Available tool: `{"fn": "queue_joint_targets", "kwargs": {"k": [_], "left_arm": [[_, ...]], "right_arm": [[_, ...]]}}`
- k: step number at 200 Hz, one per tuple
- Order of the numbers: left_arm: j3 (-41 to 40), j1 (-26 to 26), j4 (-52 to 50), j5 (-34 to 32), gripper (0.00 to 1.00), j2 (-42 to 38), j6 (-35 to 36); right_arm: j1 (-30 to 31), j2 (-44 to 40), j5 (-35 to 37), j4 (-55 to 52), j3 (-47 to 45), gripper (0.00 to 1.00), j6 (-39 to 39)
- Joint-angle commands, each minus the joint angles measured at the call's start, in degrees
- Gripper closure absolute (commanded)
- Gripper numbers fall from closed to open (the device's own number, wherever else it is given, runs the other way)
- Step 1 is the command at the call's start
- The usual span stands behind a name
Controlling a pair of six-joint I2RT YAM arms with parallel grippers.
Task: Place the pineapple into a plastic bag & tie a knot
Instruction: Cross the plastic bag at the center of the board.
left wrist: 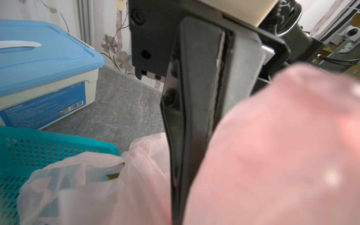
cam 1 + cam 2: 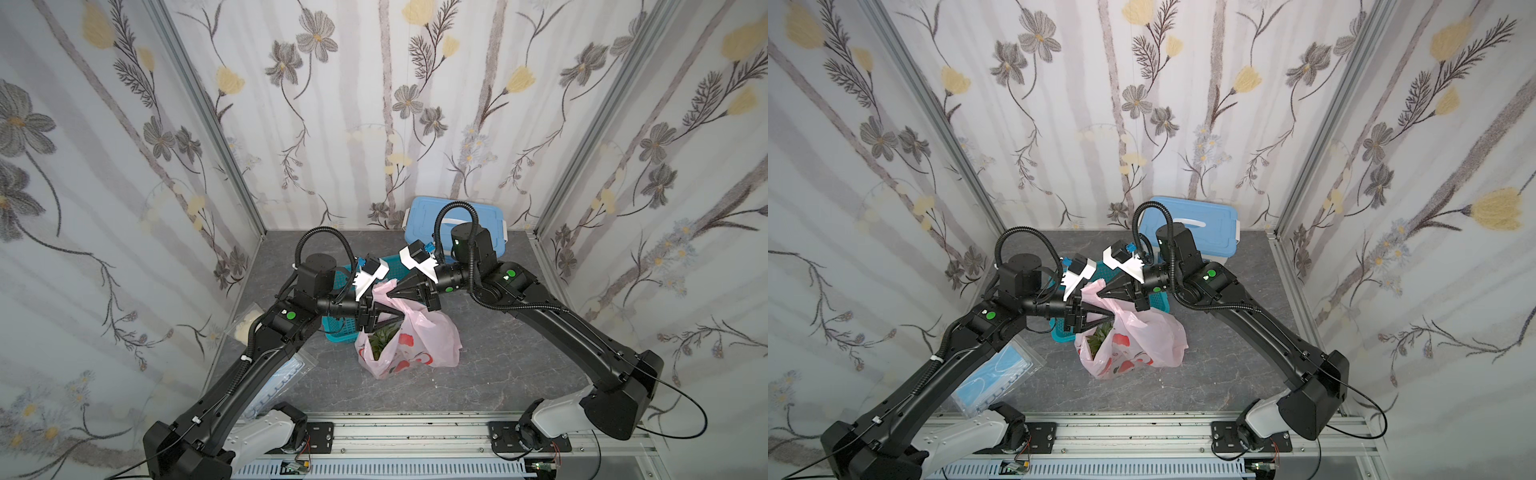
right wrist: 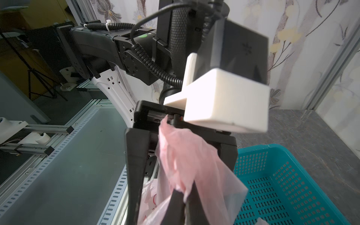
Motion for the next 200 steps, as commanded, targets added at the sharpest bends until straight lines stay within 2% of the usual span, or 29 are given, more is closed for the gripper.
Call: {"fn": "queue_joint_targets", "kwargs": {"k": [1,18,21,27,60,77,110,159,175,191,200], "left_arm": [[-2.0,1.1,-2.6,-4.9,0.14,-3.4,4.0],[-3.5,3.3,-4.5,-7.0,0.11,-6.9,4.7],[-3.7,3.6,-5.0,-7.4,0.04,-7.5,4.9],[-4.2,4.3,-5.7,-8.0,0.00,-8.7,5.1],[-6.3,6.5,-8.1,-9.7,0.01,-12.6,6.2],[-7.6,7.2,-8.1,-10.5,0.05,-14.4,5.9],[-9.9,8.0,-4.4,-10.4,0.22,-16.3,3.7],[-10.0,8.1,-2.9,-3.5,0.23,-15.6,0.2],[-10.4,8.1,-2.8,-2.6,0.34,-15.6,-0.2],[-11.1,7.9,-1.0,-2.6,0.39,-15.6,-1.3],[-11.5,8.0,0.5,-3.2,0.45,-15.4,-2.0]], "right_arm": [[-0.8,-2.2,0.6,4.2,-1.8,1.00,0.5],[-1.6,-3.6,0.3,4.7,-3.1,1.00,1.2],[-1.6,-3.8,0.3,4.7,-3.2,1.00,1.2],[-1.7,-4.1,0.0,4.7,-3.5,1.00,1.2],[-1.7,-4.8,-0.9,4.4,-4.2,1.00,1.2],[-1.8,-4.9,-0.9,4.4,-4.2,1.00,1.1],[-0.7,-4.5,-1.9,1.6,-2.0,1.00,-1.3],[3.1,-1.2,-5.4,-2.7,2.6,1.00,-2.2],[4.0,-0.1,-5.5,-3.4,3.4,1.00,-2.7],[4.3,1.7,-5.8,-2.5,3.7,1.00,-2.6],[4.3,2.6,-6.6,-2.4,4.5,1.00,-2.5]]}}
